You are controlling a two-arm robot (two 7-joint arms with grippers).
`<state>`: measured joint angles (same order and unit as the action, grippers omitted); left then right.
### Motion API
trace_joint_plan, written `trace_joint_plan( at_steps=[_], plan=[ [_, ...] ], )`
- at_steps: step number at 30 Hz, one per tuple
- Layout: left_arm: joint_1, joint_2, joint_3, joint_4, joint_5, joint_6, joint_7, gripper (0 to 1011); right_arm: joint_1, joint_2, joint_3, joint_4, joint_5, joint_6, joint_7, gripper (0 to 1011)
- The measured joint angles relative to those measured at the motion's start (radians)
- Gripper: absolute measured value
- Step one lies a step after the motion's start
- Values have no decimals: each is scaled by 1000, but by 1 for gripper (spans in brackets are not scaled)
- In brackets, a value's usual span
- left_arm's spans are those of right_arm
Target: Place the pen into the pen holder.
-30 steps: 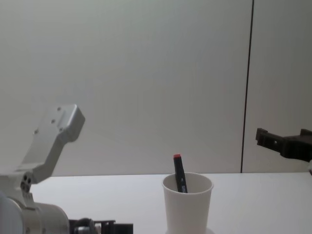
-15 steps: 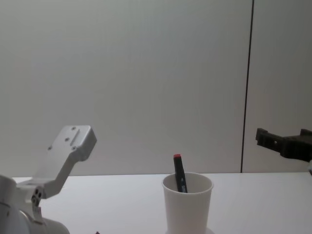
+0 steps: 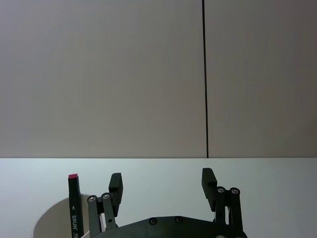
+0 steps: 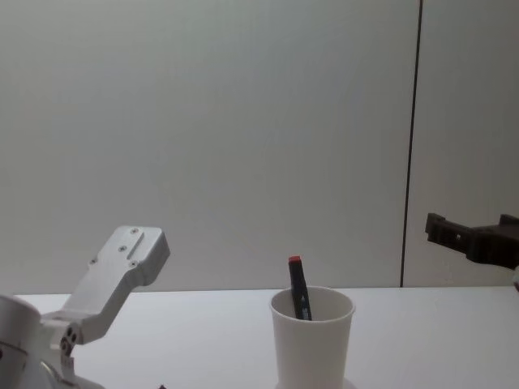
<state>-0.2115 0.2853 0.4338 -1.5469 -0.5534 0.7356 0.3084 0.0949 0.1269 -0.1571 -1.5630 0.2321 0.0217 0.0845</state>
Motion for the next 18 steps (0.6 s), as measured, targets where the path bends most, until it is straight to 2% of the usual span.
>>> trace_joint_plan(
  at_steps=[6, 7, 10, 11, 13, 18],
  plan=[
    [-7, -6, -1, 12, 16, 22, -3, 624, 0, 0, 0, 0, 0, 0, 0, 1002],
    [-7, -7, -1, 13, 18, 24, -3, 624, 0, 0, 0, 0, 0, 0, 0, 1001],
    [-10, -10, -2, 19, 24, 32, -4, 504, 0, 0, 0, 0, 0, 0, 0, 1001],
    [-12, -12, -3, 22, 27, 36, -5, 504, 0, 0, 0, 0, 0, 0, 0, 1001],
    [-14, -15, -4, 25, 29, 41, -5, 421, 0, 0, 0, 0, 0, 0, 0, 1001],
    [-16, -19, -6, 28, 33, 50, -5, 388, 0, 0, 0, 0, 0, 0, 0, 1001]
  ],
)
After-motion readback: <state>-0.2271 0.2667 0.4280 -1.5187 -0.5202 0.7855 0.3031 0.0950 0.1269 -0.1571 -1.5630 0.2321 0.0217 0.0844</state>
